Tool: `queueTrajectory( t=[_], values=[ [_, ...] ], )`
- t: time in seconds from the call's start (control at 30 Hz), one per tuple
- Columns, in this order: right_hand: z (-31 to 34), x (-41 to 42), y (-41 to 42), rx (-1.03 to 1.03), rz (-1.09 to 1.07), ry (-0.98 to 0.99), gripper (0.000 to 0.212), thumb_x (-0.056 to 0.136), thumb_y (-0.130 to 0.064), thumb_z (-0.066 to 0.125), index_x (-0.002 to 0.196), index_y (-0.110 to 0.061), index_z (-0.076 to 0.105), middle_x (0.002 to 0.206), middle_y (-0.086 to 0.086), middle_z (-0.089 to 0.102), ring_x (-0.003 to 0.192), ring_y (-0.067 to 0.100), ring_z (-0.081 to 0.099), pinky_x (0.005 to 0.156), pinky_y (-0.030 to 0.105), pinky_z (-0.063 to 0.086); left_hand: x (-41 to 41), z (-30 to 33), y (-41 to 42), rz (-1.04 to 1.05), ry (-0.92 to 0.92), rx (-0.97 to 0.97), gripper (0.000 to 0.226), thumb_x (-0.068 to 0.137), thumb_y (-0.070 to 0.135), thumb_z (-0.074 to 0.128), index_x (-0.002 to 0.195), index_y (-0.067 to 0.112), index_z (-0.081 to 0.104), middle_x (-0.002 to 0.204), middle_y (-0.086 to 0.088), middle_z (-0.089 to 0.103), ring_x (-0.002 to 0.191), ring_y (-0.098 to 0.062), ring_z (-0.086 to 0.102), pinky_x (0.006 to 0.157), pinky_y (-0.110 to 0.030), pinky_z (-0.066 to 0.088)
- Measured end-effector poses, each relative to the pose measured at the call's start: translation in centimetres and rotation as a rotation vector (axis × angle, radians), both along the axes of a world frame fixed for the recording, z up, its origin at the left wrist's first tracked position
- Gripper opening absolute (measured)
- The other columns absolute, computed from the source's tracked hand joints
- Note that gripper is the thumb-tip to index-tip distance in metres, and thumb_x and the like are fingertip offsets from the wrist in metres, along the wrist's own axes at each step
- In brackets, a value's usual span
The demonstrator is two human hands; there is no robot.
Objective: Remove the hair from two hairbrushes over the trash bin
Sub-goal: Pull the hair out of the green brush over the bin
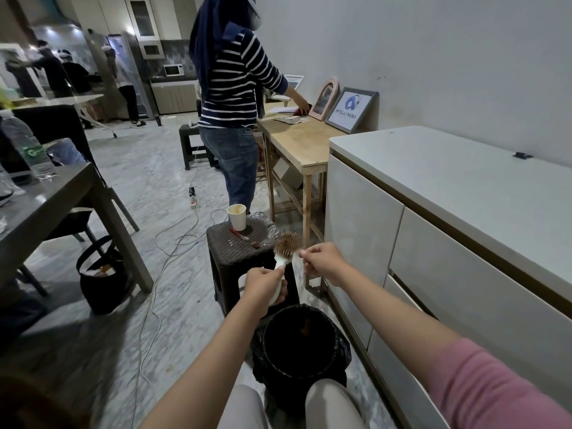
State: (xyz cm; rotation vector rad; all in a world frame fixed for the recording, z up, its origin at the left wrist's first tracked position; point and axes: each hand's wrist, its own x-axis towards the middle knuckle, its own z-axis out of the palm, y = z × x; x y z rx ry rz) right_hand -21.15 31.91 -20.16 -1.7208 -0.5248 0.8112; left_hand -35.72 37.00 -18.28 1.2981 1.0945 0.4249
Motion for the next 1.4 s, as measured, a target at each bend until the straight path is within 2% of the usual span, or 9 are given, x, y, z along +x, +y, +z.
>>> queueTrajectory(
  t=[0.1, 0.23, 0.33, 0.47, 0.7, 0.9, 1.2, 1.3, 1.4],
  values=[
    [0.2, 0.0, -0.1, -0.003, -0.008, -0.076, 0.022, 0.09, -0.01, 0.062, 0.069, -0.006, 0.063, 0.063, 0.008, 0.057, 0.054, 0.015, 0.055, 0.045, 0.018, 0.047, 0.2, -0.3, 0.0, 0.042, -0.026, -0.024, 0.046, 0.095, 0.018, 0.059, 0.129, -0.012, 0.048, 0.061, -0.008, 0.055, 0.045, -0.015, 0.049, 0.04, -0.02, 0.043],
    [0.3, 0.0, 0.2, 0.0, -0.039, -0.181, 0.021, 0.09, -0.01, 0.062, 0.069, -0.005, 0.063, 0.068, 0.009, 0.061, 0.061, 0.018, 0.06, 0.059, 0.028, 0.056, 0.6, 0.1, -0.3, 0.112, -0.06, -0.053, 0.021, 0.095, 0.016, 0.058, 0.091, -0.004, 0.061, 0.065, -0.009, 0.056, 0.049, -0.016, 0.049, 0.043, -0.022, 0.045],
    [0.5, -0.1, 0.2, 0.02, -0.037, -0.241, 0.02, 0.09, -0.01, 0.061, 0.07, -0.006, 0.062, 0.067, 0.008, 0.061, 0.064, 0.02, 0.062, 0.076, 0.041, 0.058, 1.0, 0.3, -0.1, 0.159, -0.082, -0.066, 0.026, 0.094, 0.016, 0.058, 0.076, -0.002, 0.06, 0.065, -0.011, 0.056, 0.049, -0.017, 0.049, 0.044, -0.025, 0.045],
    [1.1, -0.2, -0.3, 0.061, -0.038, -0.277, 0.024, 0.089, -0.006, 0.06, 0.065, -0.01, 0.059, 0.067, 0.007, 0.06, 0.069, 0.023, 0.062, 0.077, 0.042, 0.057, 1.3, 0.6, 0.3, 0.22, -0.106, -0.108, 0.032, 0.095, 0.013, 0.057, 0.064, 0.002, 0.055, 0.059, -0.01, 0.052, 0.045, -0.017, 0.046, 0.046, -0.025, 0.045],
    [2.1, -0.4, -1.7, 0.18, -0.016, -0.239, 0.024, 0.09, -0.005, 0.059, 0.067, -0.01, 0.057, 0.068, 0.005, 0.057, 0.069, 0.019, 0.058, 0.059, 0.023, 0.05, 1.5, 1.6, 1.0, 0.303, -0.171, -0.16, 0.025, 0.091, 0.009, 0.06, 0.068, 0.002, 0.052, 0.061, -0.011, 0.05, 0.046, -0.017, 0.043, 0.046, -0.027, 0.042],
    [4.8, 2.1, -5.1, 0.432, -0.078, -0.025, 0.016, 0.092, -0.004, 0.054, 0.078, -0.007, 0.06, 0.082, 0.008, 0.059, 0.073, 0.015, 0.061, 0.075, 0.026, 0.059, -1.1, 0.8, 4.8, 0.51, -0.118, -0.15, 0.013, 0.091, 0.005, 0.056, 0.078, 0.002, 0.052, 0.063, -0.012, 0.049, 0.046, -0.016, 0.04, 0.039, -0.023, 0.039],
    [4.5, 3.4, -5.2, 0.038, -0.104, -0.322, 0.006, 0.087, -0.01, 0.067, 0.084, -0.008, 0.071, 0.078, 0.008, 0.068, 0.072, 0.016, 0.064, 0.077, 0.032, 0.057, -1.8, -0.5, 4.9, 0.503, 0.016, 0.081, 0.028, 0.093, 0.018, 0.057, 0.098, -0.009, 0.061, 0.075, -0.015, 0.061, 0.05, -0.021, 0.055, 0.053, -0.031, 0.053],
    [3.2, 3.6, -4.2, -0.084, -0.101, -0.367, 0.005, 0.084, -0.01, 0.07, 0.085, -0.008, 0.074, 0.087, 0.01, 0.072, 0.084, 0.019, 0.066, 0.083, 0.034, 0.057, -1.5, -0.4, 4.3, 0.442, 0.039, 0.171, 0.027, 0.093, 0.019, 0.056, 0.09, -0.007, 0.062, 0.068, -0.012, 0.06, 0.047, -0.022, 0.055, 0.049, -0.029, 0.052],
    [2.3, 3.1, -3.3, -0.137, -0.077, -0.348, 0.006, 0.085, -0.01, 0.068, 0.08, -0.009, 0.073, 0.081, 0.01, 0.072, 0.076, 0.017, 0.068, 0.079, 0.032, 0.058, -1.0, -0.5, 3.8, 0.348, 0.062, 0.228, 0.031, 0.091, 0.024, 0.058, 0.077, -0.003, 0.063, 0.057, -0.011, 0.06, 0.043, -0.025, 0.056, 0.062, -0.041, 0.058]
  ],
)
